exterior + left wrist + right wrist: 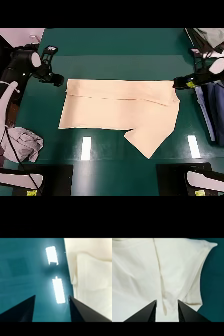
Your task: Fold the shirts.
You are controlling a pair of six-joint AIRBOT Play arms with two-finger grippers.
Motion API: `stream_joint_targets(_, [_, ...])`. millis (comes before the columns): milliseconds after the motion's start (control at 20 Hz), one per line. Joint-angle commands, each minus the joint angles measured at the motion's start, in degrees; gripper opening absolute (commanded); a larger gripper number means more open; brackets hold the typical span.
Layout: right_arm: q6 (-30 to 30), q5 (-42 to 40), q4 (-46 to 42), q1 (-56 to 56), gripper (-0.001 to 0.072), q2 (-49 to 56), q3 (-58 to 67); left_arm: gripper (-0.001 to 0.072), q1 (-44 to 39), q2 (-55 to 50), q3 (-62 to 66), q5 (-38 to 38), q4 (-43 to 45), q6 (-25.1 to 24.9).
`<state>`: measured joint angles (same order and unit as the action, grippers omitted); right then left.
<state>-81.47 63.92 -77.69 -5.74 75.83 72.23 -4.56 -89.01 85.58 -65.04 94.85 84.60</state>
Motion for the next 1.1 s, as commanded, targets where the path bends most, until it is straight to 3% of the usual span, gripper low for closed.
stream_joint_targets(0, [0.2,8.5,4.9,-3.7,0.0317,-4.5,-0.5,0.0482,3.4,2.7,-0.3,-7.1,-3.6,0.7])
stream_joint_targets(100, [1.0,13.3,4.9,-4.9,0.0315,-7.4,-1.4,0.0482,8.0,5.2,-4.4,-9.2,-12.8,-0.8])
stream_joint_targets(250, [2.5,14.2,8.3,-6.3,0.0314,-12.9,-7.7,0.0483,13.5,10.3,-15.5,-9.5,-23.5,-6.0])
stream_joint_targets(600, [3.6,13.0,17.3,-9.3,0.0314,-19.2,-22.1,0.0482,15.0,17.6,-37.8,-1.6,-27.6,-8.9])
stream_joint_targets(1050, [3.6,14.6,17.9,-9.2,0.0315,-19.4,-22.9,0.0481,15.0,17.6,-43.9,1.6,-34.4,-10.1])
